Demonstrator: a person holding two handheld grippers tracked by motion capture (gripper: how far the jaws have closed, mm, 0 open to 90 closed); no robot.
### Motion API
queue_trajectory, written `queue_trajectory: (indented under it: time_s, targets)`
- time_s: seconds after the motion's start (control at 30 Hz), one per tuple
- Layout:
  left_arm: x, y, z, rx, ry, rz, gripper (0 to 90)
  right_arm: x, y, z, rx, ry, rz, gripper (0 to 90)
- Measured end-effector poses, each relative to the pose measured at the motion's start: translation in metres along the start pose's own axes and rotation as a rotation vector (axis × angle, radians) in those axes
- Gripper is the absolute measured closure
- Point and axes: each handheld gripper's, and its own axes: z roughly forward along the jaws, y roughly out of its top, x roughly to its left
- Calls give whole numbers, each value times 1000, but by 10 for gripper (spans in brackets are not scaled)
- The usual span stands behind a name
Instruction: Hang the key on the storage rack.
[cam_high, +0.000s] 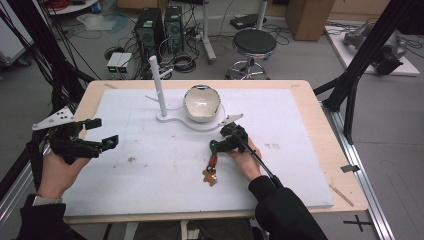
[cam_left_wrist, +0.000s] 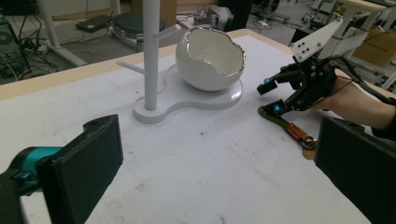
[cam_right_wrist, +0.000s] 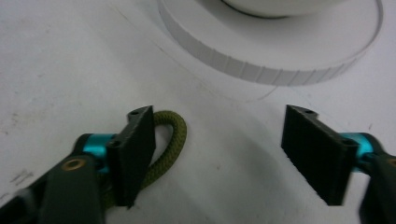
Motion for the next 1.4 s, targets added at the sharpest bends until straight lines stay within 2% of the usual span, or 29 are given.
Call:
queue_trajectory:
  time_s: [0.03,0.07,0.1,0.13,0.17,0.23,0.33,0.37,0.5,0.57,0.63,0.77,0.9,0.93,0.97,1.0,1.03,1.1,1.13,1.17,1.23,1.4]
  targets:
    - [0,0,1,3,-2,0,17,-1,0,-1,2,45,32,457]
    - [0,-1,1,3,0,-1,17,1,0,-2,4,37,44,484]
    - [0,-1,2,4,0,0,17,3,0,-3,7,39,31,586]
    - [0,-1,2,4,0,0,17,3,0,-3,7,39,31,586]
    - [-1,-1,2,5,3,-2,17,9,0,-5,9,52,25,785]
    - [-1,-1,2,7,1,3,17,13,1,-5,4,46,3,824]
    - [-1,-1,2,6,1,2,17,13,1,-5,4,49,4,833]
    - [-1,-1,3,7,2,-1,17,11,1,-5,5,65,28,835]
    - [0,-2,4,14,3,-2,17,11,2,-7,7,55,-3,837]
    - [0,-3,4,13,3,-4,17,10,5,-14,-15,57,3,840]
    - [0,-2,4,11,6,0,17,9,10,-27,-67,54,8,841]
    - [-1,-2,3,-14,14,7,17,10,22,-63,-204,35,-1,843]
    - [-1,-2,4,-21,22,3,17,9,35,-94,-292,25,-18,844]
    - [-1,-2,4,-21,22,3,17,9,35,-94,-292,25,-18,844]
    - [-1,-2,4,-22,19,1,17,7,41,-106,-315,35,-16,845]
    - [-1,-2,4,-22,19,1,17,7,41,-106,-315,35,-16,845]
    - [-1,-2,5,-23,20,2,17,4,46,-118,-349,35,-19,846]
    - [-1,-2,5,-20,18,2,17,1,52,-131,-380,39,-17,846]
    - [-1,-2,5,-20,18,0,17,1,52,-131,-380,39,-17,846]
    - [-1,-2,6,-17,17,1,17,-1,59,-144,-407,38,-30,847]
    - [-2,-2,6,-19,18,-1,17,-1,67,-155,-415,32,-48,847]
    - [-3,-1,7,-27,3,-6,17,2,81,-171,-428,10,-87,848]
